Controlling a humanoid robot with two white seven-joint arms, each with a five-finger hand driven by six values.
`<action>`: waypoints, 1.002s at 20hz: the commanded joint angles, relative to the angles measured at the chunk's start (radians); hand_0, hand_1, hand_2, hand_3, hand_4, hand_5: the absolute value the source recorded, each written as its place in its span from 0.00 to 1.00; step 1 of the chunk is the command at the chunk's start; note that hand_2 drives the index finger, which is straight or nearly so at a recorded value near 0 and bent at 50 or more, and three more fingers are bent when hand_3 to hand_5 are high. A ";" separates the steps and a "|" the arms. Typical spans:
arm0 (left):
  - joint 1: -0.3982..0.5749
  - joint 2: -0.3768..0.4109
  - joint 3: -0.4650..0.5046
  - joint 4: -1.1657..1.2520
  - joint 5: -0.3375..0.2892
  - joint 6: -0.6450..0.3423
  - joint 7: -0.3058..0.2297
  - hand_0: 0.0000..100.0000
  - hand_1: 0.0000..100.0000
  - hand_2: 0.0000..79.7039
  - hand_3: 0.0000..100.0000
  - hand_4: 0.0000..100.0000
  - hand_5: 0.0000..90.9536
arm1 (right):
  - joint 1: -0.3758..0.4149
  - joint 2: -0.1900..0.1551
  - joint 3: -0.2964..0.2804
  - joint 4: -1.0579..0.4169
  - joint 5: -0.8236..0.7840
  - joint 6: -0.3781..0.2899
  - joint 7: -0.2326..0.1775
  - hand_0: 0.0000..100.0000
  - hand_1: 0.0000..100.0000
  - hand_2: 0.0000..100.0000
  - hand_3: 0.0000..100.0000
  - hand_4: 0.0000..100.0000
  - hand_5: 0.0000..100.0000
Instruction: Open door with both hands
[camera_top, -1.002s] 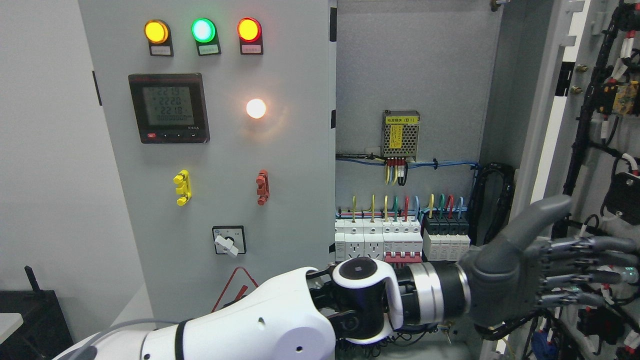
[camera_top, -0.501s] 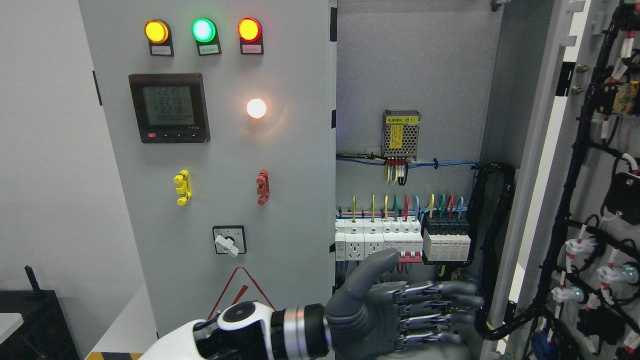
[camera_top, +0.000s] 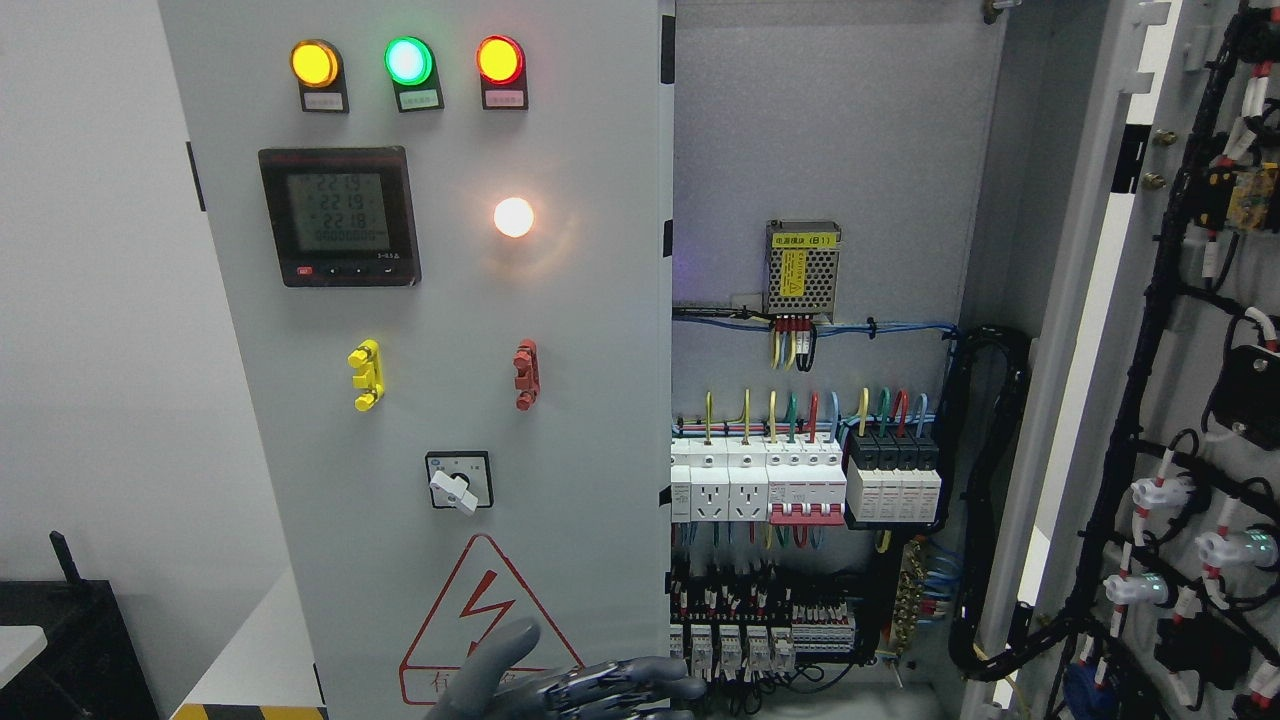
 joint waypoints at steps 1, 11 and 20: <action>0.341 0.143 0.470 0.031 -0.155 -0.005 -0.047 0.00 0.00 0.00 0.00 0.00 0.00 | 0.000 0.000 0.000 -0.032 0.000 0.000 0.000 0.38 0.00 0.00 0.00 0.00 0.00; 0.918 0.114 0.777 0.037 -0.311 -0.068 -0.076 0.00 0.00 0.00 0.00 0.00 0.00 | 0.000 0.000 0.000 -0.031 0.000 0.000 0.000 0.38 0.00 0.00 0.00 0.00 0.00; 1.333 -0.068 0.832 0.091 -0.552 -0.217 -0.078 0.00 0.00 0.00 0.00 0.00 0.00 | 0.000 0.000 0.000 -0.032 0.000 0.000 0.000 0.38 0.00 0.00 0.00 0.00 0.00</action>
